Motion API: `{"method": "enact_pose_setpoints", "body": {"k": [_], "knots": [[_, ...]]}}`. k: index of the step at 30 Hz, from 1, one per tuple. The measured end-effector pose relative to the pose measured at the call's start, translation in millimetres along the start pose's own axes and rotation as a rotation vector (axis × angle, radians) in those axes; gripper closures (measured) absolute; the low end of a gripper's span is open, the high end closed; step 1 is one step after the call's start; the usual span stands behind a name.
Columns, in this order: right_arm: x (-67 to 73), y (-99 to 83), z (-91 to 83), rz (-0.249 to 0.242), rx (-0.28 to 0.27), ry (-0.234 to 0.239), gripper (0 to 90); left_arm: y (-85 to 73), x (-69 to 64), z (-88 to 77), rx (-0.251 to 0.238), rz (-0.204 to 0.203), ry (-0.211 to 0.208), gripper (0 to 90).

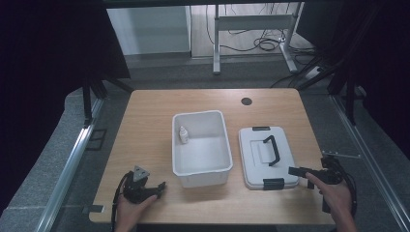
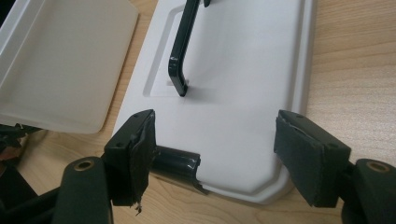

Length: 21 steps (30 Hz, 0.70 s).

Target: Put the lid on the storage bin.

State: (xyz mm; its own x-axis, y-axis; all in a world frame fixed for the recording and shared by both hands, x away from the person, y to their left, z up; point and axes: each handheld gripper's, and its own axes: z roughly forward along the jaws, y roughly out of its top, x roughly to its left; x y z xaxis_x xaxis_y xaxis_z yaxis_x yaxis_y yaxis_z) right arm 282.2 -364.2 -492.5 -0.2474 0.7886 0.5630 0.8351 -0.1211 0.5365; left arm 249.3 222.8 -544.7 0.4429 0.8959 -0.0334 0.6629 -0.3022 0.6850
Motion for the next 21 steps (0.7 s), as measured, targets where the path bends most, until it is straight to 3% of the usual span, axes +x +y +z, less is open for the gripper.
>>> {"method": "enact_pose_setpoints", "body": {"k": [8,17,21], "knots": [[3.0,4.4,-4.3,0.006,-0.019,0.005,29.7,-0.1,0.0,-0.1,0.0,0.0,0.0,13.4],[8.5,6.7,-2.7,0.004,0.01,0.002,30.4,-0.4,-0.3,-0.4,0.0,-0.001,0.002,13.4],[16.7,8.6,-5.9,-0.005,0.001,0.004,30.4,-0.5,-0.3,-0.5,0.0,-0.002,0.003,13.4]]}}
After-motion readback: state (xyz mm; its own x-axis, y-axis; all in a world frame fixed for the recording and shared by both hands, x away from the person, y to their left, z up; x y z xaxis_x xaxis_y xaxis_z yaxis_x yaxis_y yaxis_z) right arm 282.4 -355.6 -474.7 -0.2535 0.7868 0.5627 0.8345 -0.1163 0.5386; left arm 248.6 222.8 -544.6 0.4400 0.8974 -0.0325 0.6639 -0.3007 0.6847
